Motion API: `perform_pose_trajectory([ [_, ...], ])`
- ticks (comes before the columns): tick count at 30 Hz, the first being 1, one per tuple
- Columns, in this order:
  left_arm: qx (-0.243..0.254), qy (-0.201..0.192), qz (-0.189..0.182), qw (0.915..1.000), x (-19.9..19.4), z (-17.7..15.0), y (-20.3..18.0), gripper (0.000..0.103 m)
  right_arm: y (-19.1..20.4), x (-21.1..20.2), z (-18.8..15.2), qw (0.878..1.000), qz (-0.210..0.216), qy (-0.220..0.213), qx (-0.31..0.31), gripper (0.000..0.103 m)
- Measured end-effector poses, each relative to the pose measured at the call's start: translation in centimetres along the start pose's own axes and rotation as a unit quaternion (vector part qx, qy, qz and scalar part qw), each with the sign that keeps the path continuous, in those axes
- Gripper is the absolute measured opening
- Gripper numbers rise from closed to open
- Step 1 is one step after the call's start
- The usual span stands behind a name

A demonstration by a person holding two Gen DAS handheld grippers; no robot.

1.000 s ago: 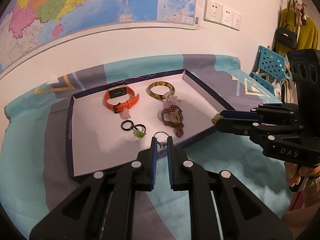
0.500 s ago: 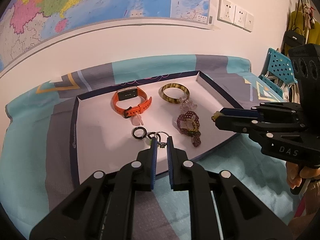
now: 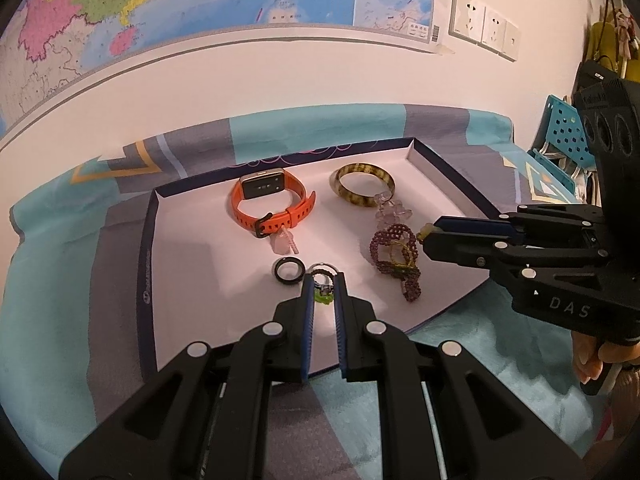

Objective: Organize jewelry
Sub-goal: 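Carry the silver ring with the left tool while the right tool carries the charm into the box, then open the left tool beside the black rings while the right tool releases the charm onto the beaded bracelet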

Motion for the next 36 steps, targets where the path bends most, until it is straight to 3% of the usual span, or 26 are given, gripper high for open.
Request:
perform_pose_trajectory([
  [32,-0.009,0.017,0.016,0.9997,2.0,-0.4,0.9,0.01,-0.2,1.8,-0.4,1.0,-0.012,0.018,0.003,0.014],
  [36,-0.01,0.018,0.022,0.9996,2.2,-0.5,0.9,0.017,-0.3,2.0,-0.5,1.0,-0.018,0.021,0.002,0.015],
])
Point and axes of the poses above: each gripper's, at about its wrist camera, not at the fingertips, and x roughly the way its jaws point, y to its left, z to its top, the point moved 1 cm from there along x, roughly the way its jaws point, and after that the axes turned 14 degrees about -y, right-handed, at the moved point
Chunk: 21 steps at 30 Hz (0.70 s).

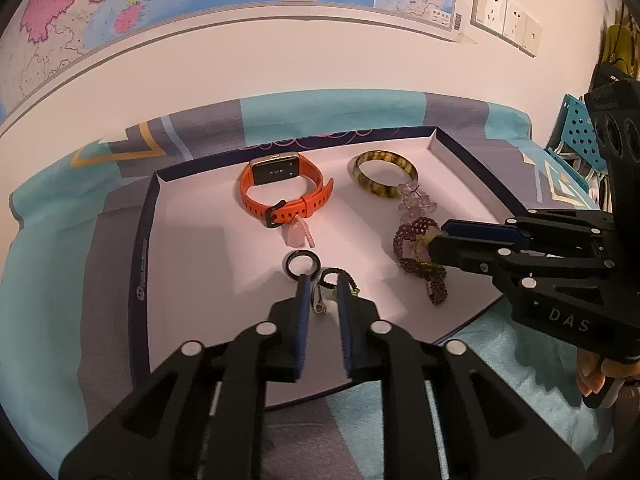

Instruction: Organize jewelry

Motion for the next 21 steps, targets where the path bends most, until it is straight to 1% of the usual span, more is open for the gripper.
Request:
perform_pose_trajectory([
  [1,0.0,0.0,0.001,1.0,0.0,0.0,0.0,0.02,0.0,0.0,0.0,1.0,-0.001,0.0,0.0,0.015],
  [2,0.0,0.0,0.001,1.0,0.0,0.0,0.0,0.029,0.1,0.0,0.0,1.0,-0.001,-0.001,0.0,0.015],
  [3,0.0,-0.003,0.004,1.0,-0.2,0.0,0.0,0.034,0.1,-0.1,0.0,1.0,-0.003,-0.002,-0.001,0.016],
  [5,-0.002,-0.009,0.008,0.9999,-0.6,0.0,0.0,0.051,0.2,-0.3,0.1,1.0,-0.005,-0.005,-0.002,0.023],
  [6,-0.003,-0.013,0.008,0.9999,-0.9,0.0,0.0,0.055,0.2,-0.6,0.1,1.0,-0.006,-0.011,-0.002,0.03],
  [7,-0.003,-0.017,0.01,0.9998,-1.2,0.1,0.0,0.064,0.3,-0.9,0.1,1.0,-0.009,-0.014,-0.002,0.037],
  [8,-0.003,-0.021,0.012,0.9997,-1.5,0.1,-0.1,0.076,0.3,-1.1,0.1,1.0,-0.011,-0.018,-0.003,0.039],
  [9,-0.003,-0.029,0.016,0.9995,-2.0,0.2,-0.1,0.081,0.3,-1.5,0.1,1.0,-0.012,-0.022,-0.004,0.043],
  [10,-0.002,-0.034,0.018,0.9993,-2.3,0.2,-0.2,0.087,0.4,-1.7,0.1,1.0,-0.014,-0.024,-0.005,0.049],
  [11,0.0,-0.039,0.025,0.9989,-2.8,0.2,-0.2,0.091,0.4,-2.1,0.0,0.999,-0.018,-0.028,-0.008,0.051],
  [12,0.0,-0.043,0.031,0.9986,-3.2,0.1,-0.2,0.094,0.6,-2.5,-0.2,0.999,-0.024,-0.032,-0.014,0.056],
  [13,-0.002,-0.046,0.034,0.9984,-3.6,0.0,-0.3,0.098,0.6,-2.8,-0.3,0.999,-0.031,-0.035,-0.018,0.064],
  [14,-0.005,-0.049,0.037,0.9981,-4.0,-0.1,-0.2,0.098,0.5,-3.3,-0.5,0.998,-0.039,-0.04,-0.017,0.068],
  [15,-0.007,-0.05,0.039,0.9979,-4.4,-0.3,-0.2,0.098,0.4,-3.5,-0.6,0.998,-0.042,-0.042,-0.013,0.076],
  [16,-0.01,-0.052,0.043,0.9977,-4.9,-0.5,-0.2,0.098,0.2,-4.1,-0.8,0.998,-0.049,-0.047,-0.01,0.08],
  [17,-0.011,-0.053,0.049,0.9974,-5.1,-0.6,-0.3,0.098,0.1,-4.5,-1.0,0.997,-0.051,-0.052,-0.009,0.081],
  [19,-0.012,-0.049,0.061,0.9968,-5.6,-1.0,-0.4,0.098,0.2,-5.3,-1.5,0.997,-0.057,-0.057,-0.009,0.087],
  [21,-0.018,-0.045,0.066,0.9966,-6.0,-1.4,-0.3,0.098,0.4,-6.0,-2.0,0.996,-0.06,-0.063,-0.012,0.092],
])
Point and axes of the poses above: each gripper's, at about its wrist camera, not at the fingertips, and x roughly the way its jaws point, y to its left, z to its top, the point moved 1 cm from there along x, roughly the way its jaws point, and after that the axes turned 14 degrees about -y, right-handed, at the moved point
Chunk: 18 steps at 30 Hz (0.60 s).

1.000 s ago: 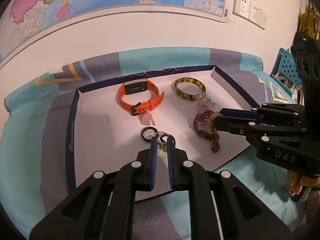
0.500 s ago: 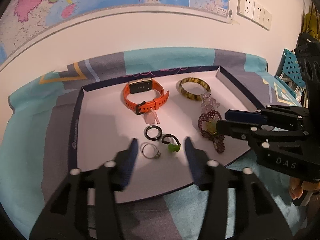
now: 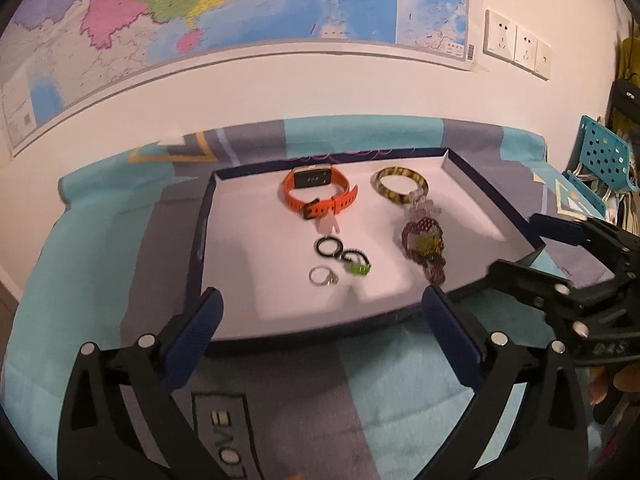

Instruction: Organize jewelry

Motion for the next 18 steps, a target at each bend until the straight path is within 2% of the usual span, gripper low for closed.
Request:
perform_pose_trajectory([
  [5,-0.008,-0.001,0.02,0.9998,-1.3,-0.5,0.1,0.098,0.3,-1.7,-0.8,1.0,-0.011,-0.005,0.001,0.096],
  [18,0.011,-0.001,0.049,0.9987,-3.6,-1.6,-1.0,0.098,1.5,-3.7,-2.5,1.0,-0.018,0.0,0.012,0.096],
])
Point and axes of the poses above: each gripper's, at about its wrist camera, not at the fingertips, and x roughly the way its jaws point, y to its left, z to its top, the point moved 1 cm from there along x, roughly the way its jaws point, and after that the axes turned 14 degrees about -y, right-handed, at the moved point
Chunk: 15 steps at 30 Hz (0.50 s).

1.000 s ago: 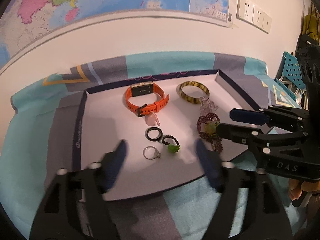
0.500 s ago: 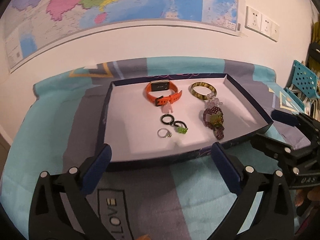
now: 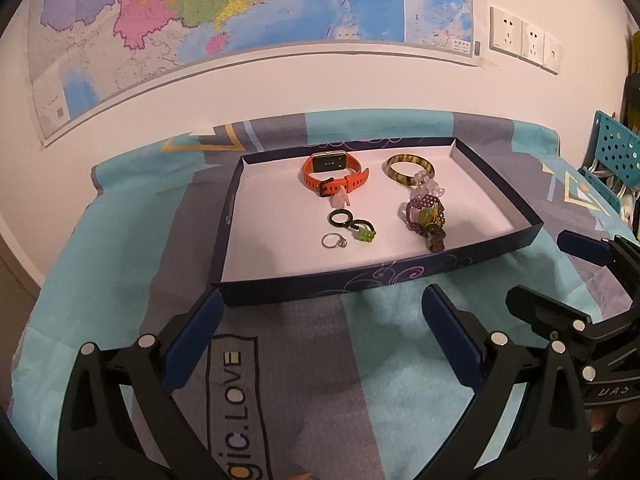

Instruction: Organize jewelry

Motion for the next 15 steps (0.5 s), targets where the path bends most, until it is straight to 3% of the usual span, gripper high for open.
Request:
perform_pose_trajectory([
  [15,-0.001,-0.002,0.003,1.0,-0.67,-0.16,-0.07,0.098,0.25,-0.81,-0.41,1.0,0.008,-0.001,0.004,0.096],
])
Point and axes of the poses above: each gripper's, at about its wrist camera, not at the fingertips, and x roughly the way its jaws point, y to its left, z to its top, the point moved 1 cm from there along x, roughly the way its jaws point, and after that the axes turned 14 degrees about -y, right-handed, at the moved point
